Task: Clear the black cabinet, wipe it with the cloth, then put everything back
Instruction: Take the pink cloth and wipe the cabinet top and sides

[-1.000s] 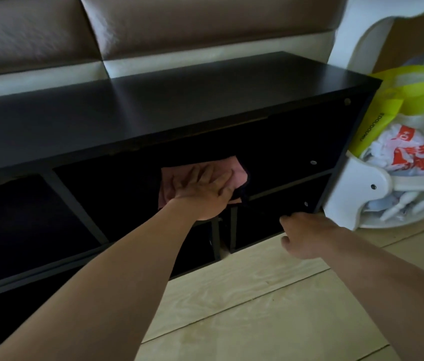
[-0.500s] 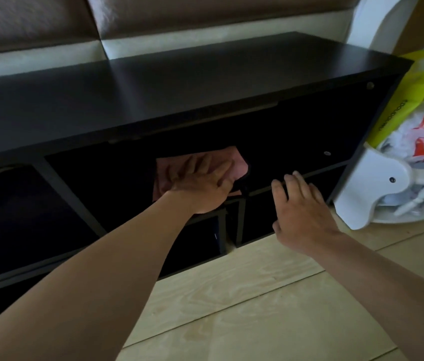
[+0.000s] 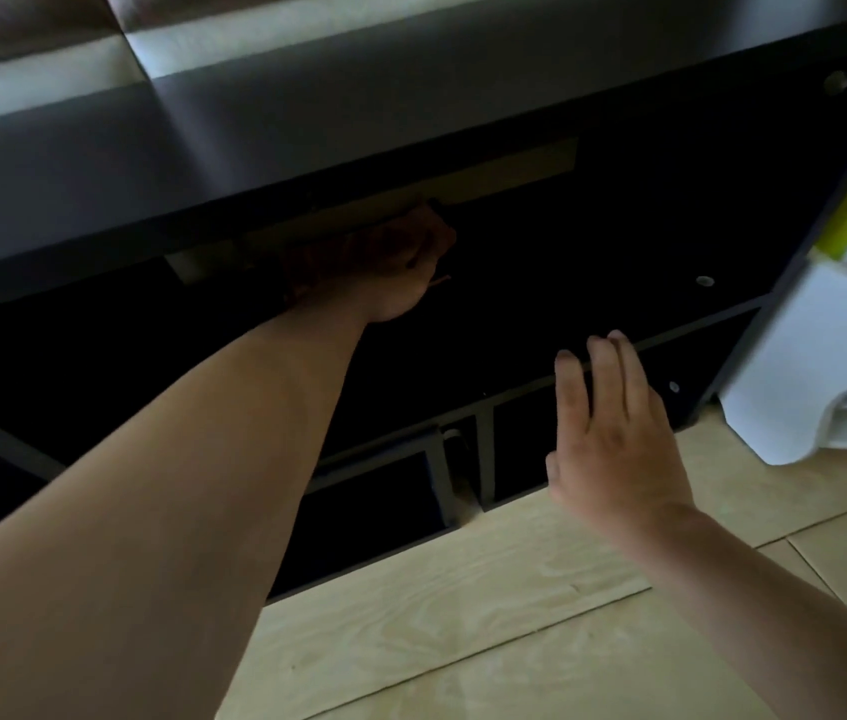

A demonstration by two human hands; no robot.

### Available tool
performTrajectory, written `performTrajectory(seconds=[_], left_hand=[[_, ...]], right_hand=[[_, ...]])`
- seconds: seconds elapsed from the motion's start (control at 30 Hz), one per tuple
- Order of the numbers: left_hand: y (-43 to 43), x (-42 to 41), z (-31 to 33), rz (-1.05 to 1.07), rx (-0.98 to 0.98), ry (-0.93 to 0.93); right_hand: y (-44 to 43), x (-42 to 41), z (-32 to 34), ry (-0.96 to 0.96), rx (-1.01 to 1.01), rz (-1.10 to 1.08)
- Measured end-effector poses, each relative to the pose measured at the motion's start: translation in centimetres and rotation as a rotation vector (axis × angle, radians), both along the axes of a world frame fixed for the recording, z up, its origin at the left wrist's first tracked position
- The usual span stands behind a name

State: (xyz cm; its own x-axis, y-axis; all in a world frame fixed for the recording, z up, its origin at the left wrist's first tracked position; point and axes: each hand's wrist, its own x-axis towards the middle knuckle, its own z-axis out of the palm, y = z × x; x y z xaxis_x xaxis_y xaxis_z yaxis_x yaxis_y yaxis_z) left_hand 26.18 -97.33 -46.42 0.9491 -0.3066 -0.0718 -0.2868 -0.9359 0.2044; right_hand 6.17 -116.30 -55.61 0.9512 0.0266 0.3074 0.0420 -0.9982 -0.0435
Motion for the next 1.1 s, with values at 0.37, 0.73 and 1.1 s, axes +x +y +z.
performTrajectory(seconds=[0.37,0.73,1.1], left_hand=[[0.0,0.5,0.0,0.037,-0.005,0.042],[2.7,-9.6,0.6,0.151,0.106,0.202],[7.0,-17.6,-0.9,0.062,0.179,0.163]], right_hand=[[-1.0,-1.0,1.3,0.172,-0.015,0.061],[-0.1,-2.5,6.0,0.387,-0.071,0.026],[8.1,-2.0,9.5,0.426,-0.111,0.099]])
